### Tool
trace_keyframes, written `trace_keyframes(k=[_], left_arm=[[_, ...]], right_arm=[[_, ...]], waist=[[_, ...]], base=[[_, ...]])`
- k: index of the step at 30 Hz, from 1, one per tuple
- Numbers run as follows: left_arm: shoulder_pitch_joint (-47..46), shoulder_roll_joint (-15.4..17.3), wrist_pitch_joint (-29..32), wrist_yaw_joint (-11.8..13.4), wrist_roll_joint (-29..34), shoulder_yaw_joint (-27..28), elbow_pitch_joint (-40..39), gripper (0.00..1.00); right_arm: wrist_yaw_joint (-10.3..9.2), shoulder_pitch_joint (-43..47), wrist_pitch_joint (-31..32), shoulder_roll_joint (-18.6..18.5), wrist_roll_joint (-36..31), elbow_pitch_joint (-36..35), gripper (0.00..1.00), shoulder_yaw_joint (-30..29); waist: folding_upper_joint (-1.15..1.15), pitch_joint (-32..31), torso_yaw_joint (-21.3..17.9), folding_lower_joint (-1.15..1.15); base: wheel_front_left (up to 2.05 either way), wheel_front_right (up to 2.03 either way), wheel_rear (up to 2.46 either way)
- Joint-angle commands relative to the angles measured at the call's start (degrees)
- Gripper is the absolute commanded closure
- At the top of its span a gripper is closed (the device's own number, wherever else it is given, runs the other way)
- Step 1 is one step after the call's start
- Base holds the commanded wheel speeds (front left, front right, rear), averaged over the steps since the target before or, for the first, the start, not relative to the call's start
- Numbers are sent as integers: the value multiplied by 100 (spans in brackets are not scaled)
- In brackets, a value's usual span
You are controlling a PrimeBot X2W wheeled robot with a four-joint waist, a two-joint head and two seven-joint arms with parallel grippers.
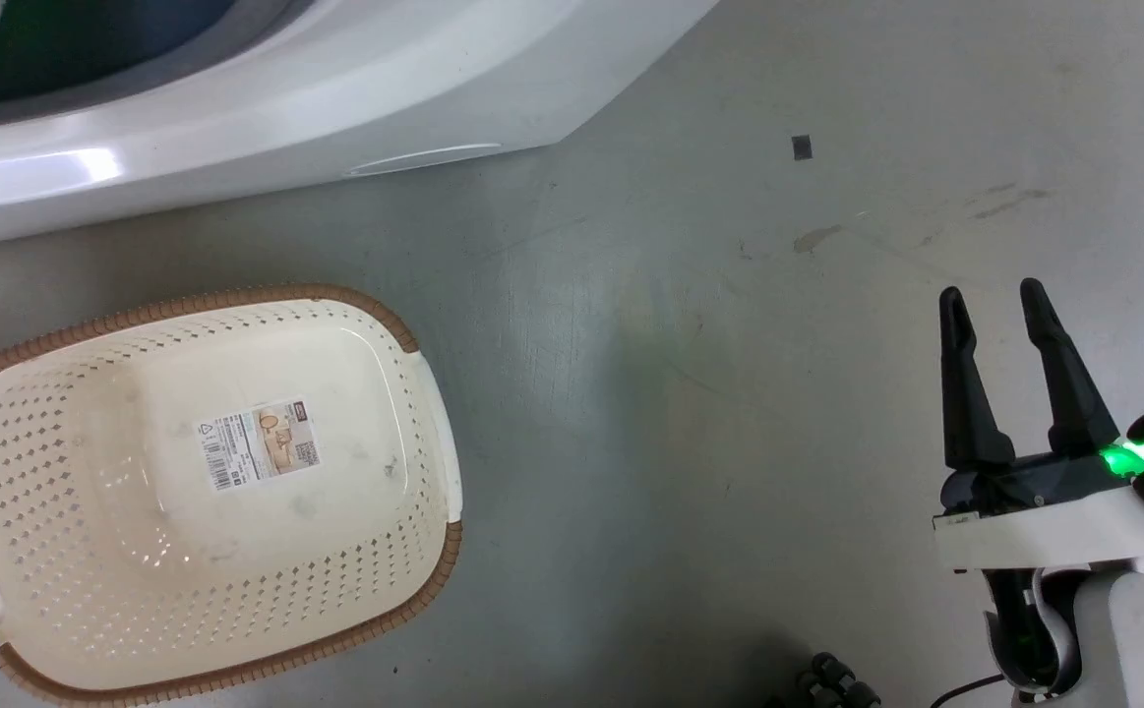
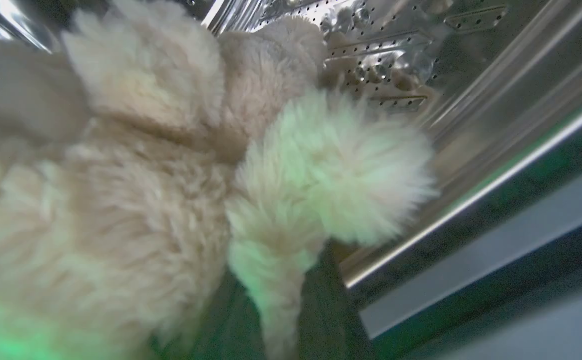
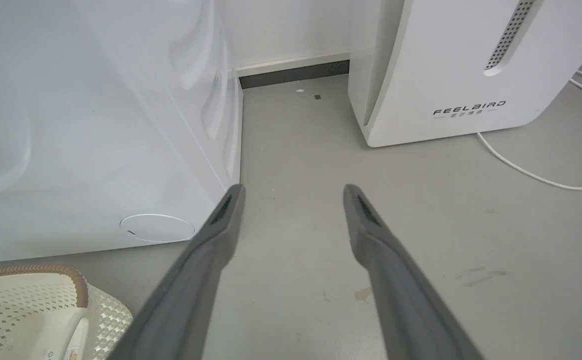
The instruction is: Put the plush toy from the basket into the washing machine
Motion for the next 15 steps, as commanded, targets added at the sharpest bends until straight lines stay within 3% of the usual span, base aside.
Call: trace_keyframes(k=[1, 4, 5, 6, 15], left_arm=[[-116, 68, 37, -17, -180, -122, 36, 100], [-239, 149, -97, -17, -381, -351, 110, 100], [-267, 158, -217, -17, -397, -397, 155, 61], [-283, 155, -342, -17, -388, -445, 219, 0], [109, -236, -1510, 74, -517, -471, 1027, 0]], right_arm=[[-5, -114, -27, -3, 8, -43, 0, 14], [-5, -147, -27, -3, 11, -29, 0, 39], [-5, -156, -27, -3, 12, -20, 0, 44], [-5, -163, -27, -3, 11, -12, 0, 44], [-5, -131, -27, -3, -87, 71, 0, -69]], waist=[[0, 29, 9, -1], [0, 25, 18, -1], [0, 9, 24, -1], [0, -15, 34, -1], [0, -634, 210, -1]], base=[[0, 0, 0], [0, 0, 0], [0, 0, 0], [0, 0, 0], [0, 0, 0]])
